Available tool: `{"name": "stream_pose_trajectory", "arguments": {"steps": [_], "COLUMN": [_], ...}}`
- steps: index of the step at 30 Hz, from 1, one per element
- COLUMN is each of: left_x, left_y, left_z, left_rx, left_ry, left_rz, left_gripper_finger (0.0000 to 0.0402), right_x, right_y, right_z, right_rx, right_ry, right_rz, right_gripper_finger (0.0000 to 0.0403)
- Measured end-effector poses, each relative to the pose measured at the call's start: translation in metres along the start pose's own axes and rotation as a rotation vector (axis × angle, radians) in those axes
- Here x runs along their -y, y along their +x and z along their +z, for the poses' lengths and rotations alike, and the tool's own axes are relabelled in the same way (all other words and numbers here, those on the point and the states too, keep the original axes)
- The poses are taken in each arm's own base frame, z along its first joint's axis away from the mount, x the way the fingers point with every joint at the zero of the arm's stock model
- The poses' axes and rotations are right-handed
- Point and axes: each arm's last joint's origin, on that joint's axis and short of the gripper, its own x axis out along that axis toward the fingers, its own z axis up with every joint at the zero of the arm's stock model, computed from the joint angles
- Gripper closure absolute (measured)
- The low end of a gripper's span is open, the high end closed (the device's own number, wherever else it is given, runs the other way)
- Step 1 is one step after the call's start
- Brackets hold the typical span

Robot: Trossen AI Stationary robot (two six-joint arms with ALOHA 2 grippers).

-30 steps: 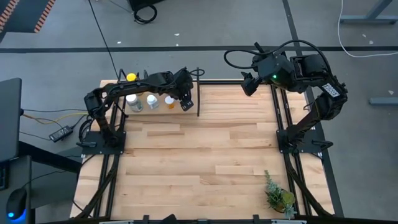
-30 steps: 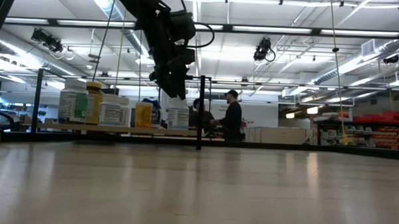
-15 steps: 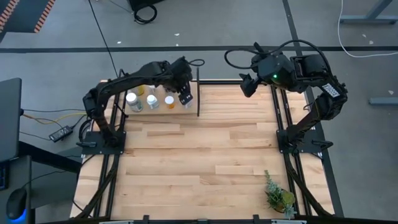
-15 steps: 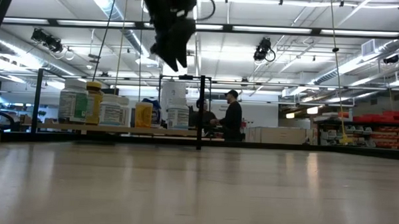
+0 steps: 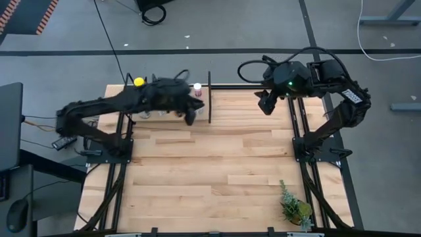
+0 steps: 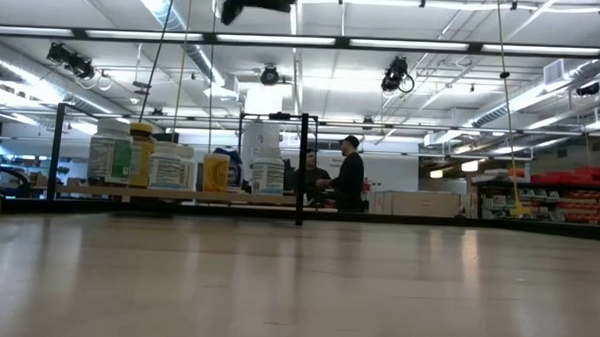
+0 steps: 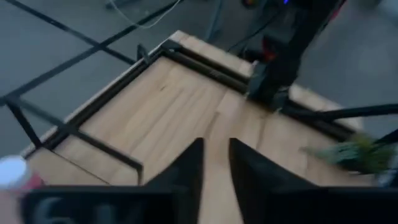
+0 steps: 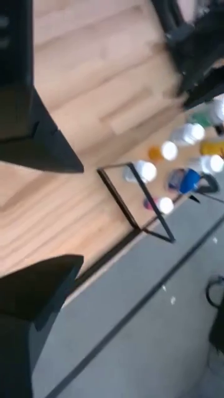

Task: Pick and place medicine bottles onto shelf by color
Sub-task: Return to Home Position

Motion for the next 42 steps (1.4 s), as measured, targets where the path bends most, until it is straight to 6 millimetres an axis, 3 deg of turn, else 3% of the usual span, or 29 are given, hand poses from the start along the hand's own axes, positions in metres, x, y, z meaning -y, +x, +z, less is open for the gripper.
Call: {"name": "stream_pose_trajectory", "arguments": {"steps": [5, 10, 14, 20, 25, 35, 42], "left_x": [0.001, 0.001, 0.001, -0.012, -0.021, -0.053, -0.058], "left_y": [-0.034, -0.063, -0.075, -0.082, -0.086, -0.086, -0.09], "left_z": [-0.025, -0.052, -0.083, -0.129, -0.163, -0.233, -0.239], "left_rx": [0.115, 0.2, 0.25, 0.378, 0.404, 0.54, 0.593], "left_ry": [-0.103, -0.179, -0.244, -0.42, -0.453, -0.57, -0.556], "left_rz": [-0.081, -0.155, -0.255, -0.406, -0.482, -0.59, -0.584], "left_gripper_finger": [0.0393, 0.0395, 0.0396, 0.0398, 0.0399, 0.04, 0.04], "right_x": [0.002, 0.009, 0.018, 0.031, 0.037, 0.042, 0.042], "right_y": [0.018, 0.047, 0.07, 0.096, 0.117, 0.136, 0.171], "right_z": [-0.021, -0.065, -0.106, -0.162, -0.2, -0.235, -0.274], "right_rx": [0.001, 0.05, 0.088, 0.253, 0.296, 0.363, 0.453], "right_ry": [0.037, 0.138, 0.275, 0.543, 0.621, 0.692, 0.783], "right_rz": [0.145, 0.32, 0.391, 0.489, 0.517, 0.516, 0.569], "right_gripper_finger": [0.0255, 0.0346, 0.0388, 0.0394, 0.0394, 0.0395, 0.0395]}}
